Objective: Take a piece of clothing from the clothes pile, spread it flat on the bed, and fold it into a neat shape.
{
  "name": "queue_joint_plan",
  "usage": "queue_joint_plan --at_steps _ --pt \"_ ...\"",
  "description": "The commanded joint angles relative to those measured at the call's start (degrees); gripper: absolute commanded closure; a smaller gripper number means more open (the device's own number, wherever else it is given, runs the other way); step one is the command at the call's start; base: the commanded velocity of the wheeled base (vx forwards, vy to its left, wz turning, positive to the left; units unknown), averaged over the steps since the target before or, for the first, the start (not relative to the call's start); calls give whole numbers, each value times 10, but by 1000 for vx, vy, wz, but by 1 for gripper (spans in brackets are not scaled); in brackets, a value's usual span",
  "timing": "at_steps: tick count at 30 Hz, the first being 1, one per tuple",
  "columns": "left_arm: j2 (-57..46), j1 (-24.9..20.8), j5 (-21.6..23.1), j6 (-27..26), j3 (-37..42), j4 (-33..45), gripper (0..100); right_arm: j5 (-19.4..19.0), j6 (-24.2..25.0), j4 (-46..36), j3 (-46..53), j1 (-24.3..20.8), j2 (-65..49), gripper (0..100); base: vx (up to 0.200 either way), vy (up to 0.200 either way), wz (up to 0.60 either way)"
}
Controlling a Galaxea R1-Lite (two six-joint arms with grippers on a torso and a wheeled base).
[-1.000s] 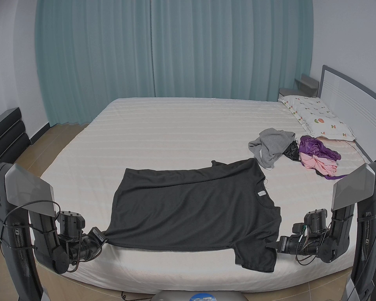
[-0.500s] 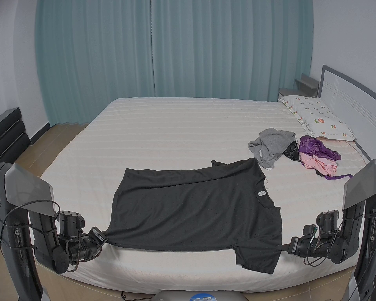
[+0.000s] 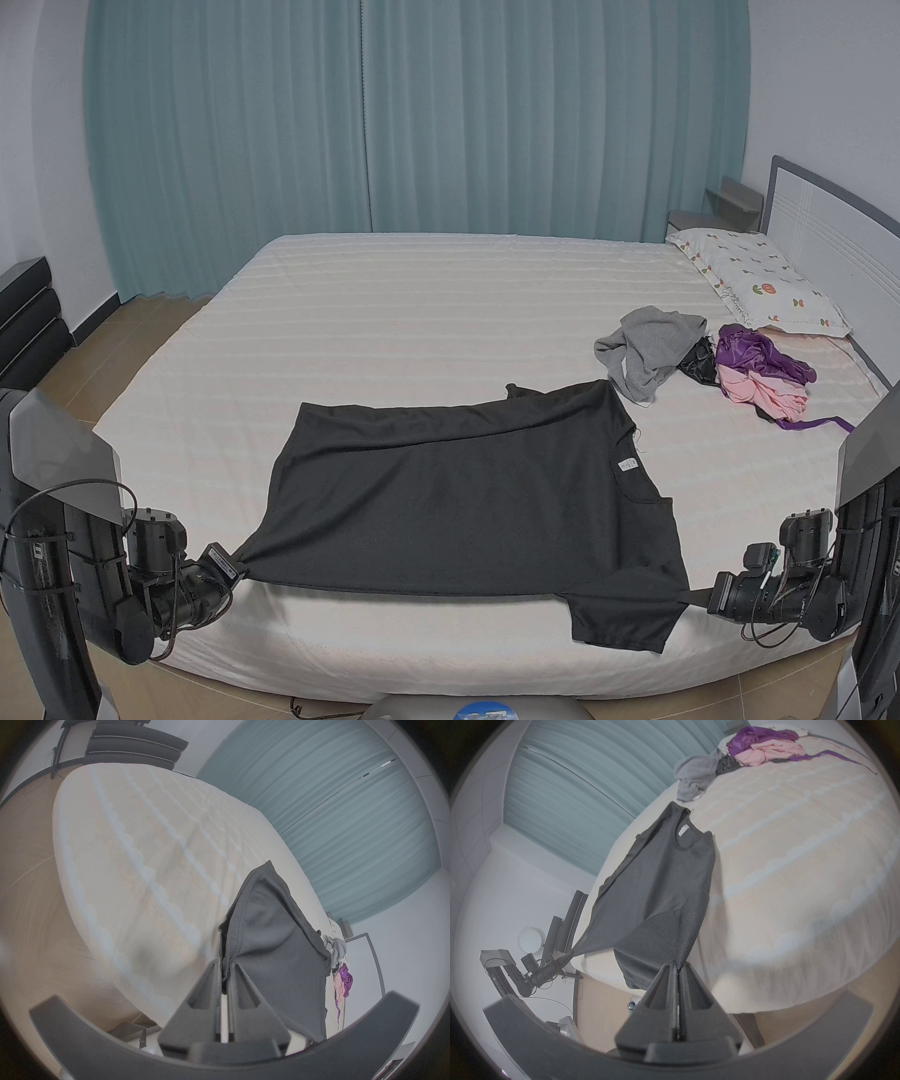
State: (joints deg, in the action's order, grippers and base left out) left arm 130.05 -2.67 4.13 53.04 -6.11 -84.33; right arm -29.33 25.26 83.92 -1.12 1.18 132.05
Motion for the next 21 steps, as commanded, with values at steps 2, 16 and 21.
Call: queue_joint_plan --at_steps 2,16,21 --pt "10 0 0 -20 34 -23 100 1 -32 -32 11 -1 -5 100 0 0 0" --pt "30 13 20 -81 60 -30 100 8 -61 -100 11 10 -49 100 0 0 0" --pt "29 14 20 -94 61 -22 100 8 -64 -151 11 10 -92 100 0 0 0"
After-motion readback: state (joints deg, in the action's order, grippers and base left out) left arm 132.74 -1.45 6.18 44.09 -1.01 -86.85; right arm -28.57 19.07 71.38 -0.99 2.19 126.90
